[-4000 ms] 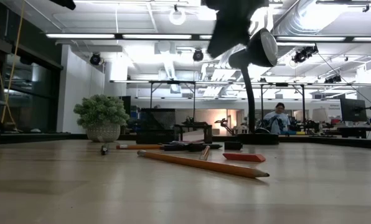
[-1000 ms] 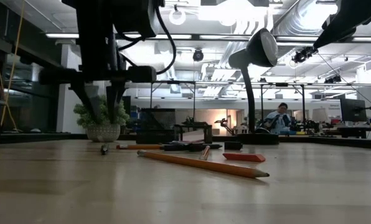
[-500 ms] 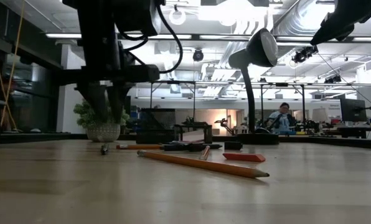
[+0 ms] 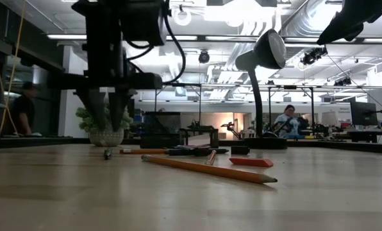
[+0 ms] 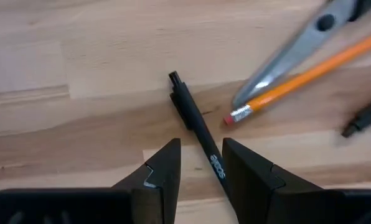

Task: Pick and place office supplies into organizer
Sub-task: Put the left black pen into the black desk organizer, then put the black pen into the black desk organizer

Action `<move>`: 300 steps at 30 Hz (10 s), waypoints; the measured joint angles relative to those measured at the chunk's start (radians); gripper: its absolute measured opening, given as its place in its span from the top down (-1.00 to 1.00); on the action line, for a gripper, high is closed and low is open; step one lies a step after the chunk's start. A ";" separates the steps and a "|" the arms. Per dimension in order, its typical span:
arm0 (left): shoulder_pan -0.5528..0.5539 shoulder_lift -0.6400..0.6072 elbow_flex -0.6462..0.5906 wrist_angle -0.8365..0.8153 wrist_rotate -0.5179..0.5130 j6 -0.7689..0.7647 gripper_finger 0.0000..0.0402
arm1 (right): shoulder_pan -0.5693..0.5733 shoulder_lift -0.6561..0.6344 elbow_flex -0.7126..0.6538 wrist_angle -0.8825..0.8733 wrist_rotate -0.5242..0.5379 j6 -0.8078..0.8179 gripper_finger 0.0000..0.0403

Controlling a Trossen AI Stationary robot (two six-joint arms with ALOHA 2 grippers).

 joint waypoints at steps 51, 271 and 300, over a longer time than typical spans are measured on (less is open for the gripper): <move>0.113 0.113 -0.053 0.131 0.118 -0.189 0.47 | 0.000 0.004 0.000 0.038 -0.002 -0.004 0.44; 0.446 -0.085 -0.104 1.374 -0.472 1.531 0.98 | -0.025 0.004 0.000 0.202 0.044 0.024 0.44; 0.446 -0.083 -0.105 1.223 -0.492 1.451 0.38 | -0.061 0.004 0.000 0.270 0.011 -0.021 0.44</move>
